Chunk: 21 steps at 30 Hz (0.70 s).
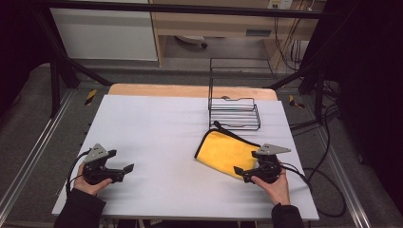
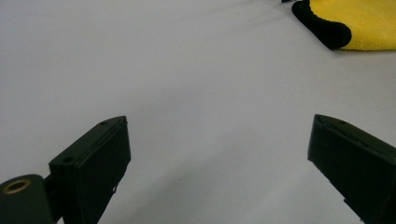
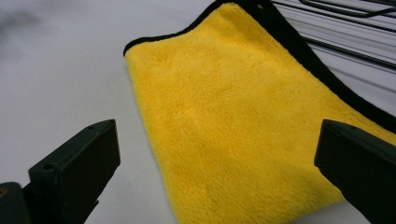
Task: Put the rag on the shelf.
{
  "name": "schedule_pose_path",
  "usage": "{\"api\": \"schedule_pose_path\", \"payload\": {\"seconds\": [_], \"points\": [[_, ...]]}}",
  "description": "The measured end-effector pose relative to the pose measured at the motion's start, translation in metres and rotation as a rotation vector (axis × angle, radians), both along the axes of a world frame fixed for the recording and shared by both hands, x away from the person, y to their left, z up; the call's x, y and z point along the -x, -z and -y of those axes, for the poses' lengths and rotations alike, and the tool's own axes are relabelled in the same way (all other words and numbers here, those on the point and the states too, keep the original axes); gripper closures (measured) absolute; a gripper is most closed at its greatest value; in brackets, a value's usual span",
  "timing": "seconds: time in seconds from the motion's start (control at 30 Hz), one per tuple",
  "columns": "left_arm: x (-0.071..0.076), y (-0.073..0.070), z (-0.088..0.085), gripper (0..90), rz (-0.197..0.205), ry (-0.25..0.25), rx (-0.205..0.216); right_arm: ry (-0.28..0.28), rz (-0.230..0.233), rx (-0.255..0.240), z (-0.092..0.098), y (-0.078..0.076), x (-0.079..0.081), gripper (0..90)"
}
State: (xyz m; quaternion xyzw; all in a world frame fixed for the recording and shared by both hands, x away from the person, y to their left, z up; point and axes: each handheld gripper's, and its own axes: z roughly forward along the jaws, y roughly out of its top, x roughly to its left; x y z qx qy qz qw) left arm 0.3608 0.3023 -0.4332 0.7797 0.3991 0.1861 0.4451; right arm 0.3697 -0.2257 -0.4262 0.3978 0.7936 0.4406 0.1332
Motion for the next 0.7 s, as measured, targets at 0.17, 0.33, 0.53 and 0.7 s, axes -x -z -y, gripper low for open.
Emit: {"api": "schedule_pose_path", "payload": {"seconds": [0.17, 0.33, 0.53, 0.7], "points": [[0.000, 0.000, 0.000, 5.6, 0.004, -0.004, 0.000, -0.007, 0.002, 0.012, -0.015, -0.003, -0.001, 1.6], [0.000, 0.000, 0.000, 5.6, 0.001, -0.004, 0.000, -0.019, 0.003, 0.027, -0.030, -0.002, -0.002, 2.0], [0.000, 0.001, -0.001, 5.6, 0.001, -0.009, 0.003, -0.033, 0.004, 0.052, -0.053, -0.002, -0.007, 3.6], [0.000, 0.001, 0.000, 5.7, 0.001, -0.006, -0.002, -0.053, -0.005, 0.068, -0.074, -0.002, -0.011, 6.5]]}}
